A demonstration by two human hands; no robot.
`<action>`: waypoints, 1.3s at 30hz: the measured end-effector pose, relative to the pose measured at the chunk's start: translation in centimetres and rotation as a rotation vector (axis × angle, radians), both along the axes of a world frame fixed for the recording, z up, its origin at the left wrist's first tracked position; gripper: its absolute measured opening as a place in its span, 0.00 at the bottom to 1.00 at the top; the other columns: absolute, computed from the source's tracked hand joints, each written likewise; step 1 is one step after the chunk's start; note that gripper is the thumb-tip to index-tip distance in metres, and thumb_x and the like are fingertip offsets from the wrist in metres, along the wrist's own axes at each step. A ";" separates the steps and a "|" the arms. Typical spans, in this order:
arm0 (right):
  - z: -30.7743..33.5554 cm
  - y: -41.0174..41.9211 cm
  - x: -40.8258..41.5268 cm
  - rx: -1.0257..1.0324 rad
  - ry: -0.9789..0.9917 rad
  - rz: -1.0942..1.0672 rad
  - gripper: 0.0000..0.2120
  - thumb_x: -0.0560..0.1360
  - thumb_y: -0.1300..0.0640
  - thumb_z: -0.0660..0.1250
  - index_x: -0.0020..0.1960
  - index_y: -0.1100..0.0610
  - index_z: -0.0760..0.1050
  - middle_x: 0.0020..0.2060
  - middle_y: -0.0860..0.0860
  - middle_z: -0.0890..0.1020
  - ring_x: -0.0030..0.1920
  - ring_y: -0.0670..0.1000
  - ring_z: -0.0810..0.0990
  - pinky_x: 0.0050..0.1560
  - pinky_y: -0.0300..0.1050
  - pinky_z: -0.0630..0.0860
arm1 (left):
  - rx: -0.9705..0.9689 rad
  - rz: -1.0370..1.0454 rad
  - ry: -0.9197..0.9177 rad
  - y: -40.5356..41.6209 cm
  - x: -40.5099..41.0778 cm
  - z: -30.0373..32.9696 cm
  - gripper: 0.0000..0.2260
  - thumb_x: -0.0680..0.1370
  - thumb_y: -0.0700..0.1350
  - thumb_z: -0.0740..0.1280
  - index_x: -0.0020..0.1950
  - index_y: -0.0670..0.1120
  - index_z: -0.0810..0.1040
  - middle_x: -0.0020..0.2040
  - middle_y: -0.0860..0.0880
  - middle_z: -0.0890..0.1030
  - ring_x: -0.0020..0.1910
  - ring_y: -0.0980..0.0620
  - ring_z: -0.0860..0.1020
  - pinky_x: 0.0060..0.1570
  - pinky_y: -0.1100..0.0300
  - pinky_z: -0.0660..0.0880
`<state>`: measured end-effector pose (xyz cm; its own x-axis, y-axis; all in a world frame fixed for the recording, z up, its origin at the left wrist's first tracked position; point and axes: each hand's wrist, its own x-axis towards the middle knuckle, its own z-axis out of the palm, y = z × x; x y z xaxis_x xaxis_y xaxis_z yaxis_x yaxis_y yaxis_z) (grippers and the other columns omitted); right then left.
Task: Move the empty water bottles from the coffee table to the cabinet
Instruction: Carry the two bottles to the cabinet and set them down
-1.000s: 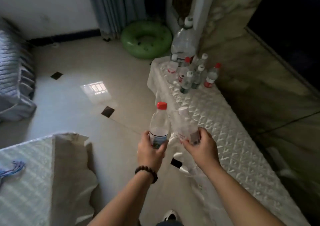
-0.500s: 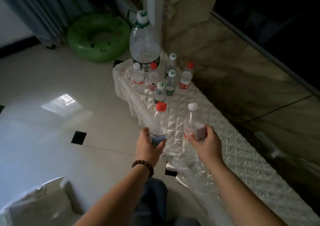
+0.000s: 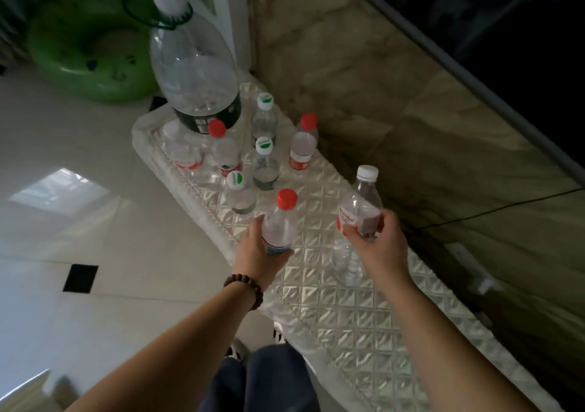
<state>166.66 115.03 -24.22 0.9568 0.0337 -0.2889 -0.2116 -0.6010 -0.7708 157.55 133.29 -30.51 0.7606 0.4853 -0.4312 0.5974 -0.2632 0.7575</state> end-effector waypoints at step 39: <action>1.5 2.3 5.4 0.050 -0.140 0.206 0.37 0.70 0.49 0.73 0.74 0.53 0.60 0.71 0.52 0.67 0.70 0.49 0.67 0.62 0.38 0.64 | 0.211 0.151 -0.268 -0.2 -0.3 6.3 0.33 0.73 0.65 0.60 0.75 0.58 0.53 0.74 0.49 0.62 0.72 0.50 0.62 0.69 0.45 0.65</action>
<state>172.03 117.36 -22.69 0.9587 0.2432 -0.1475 0.0222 -0.5809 -0.8137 157.22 133.09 -24.26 0.7461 0.6575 -0.1047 0.4289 -0.3545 0.8309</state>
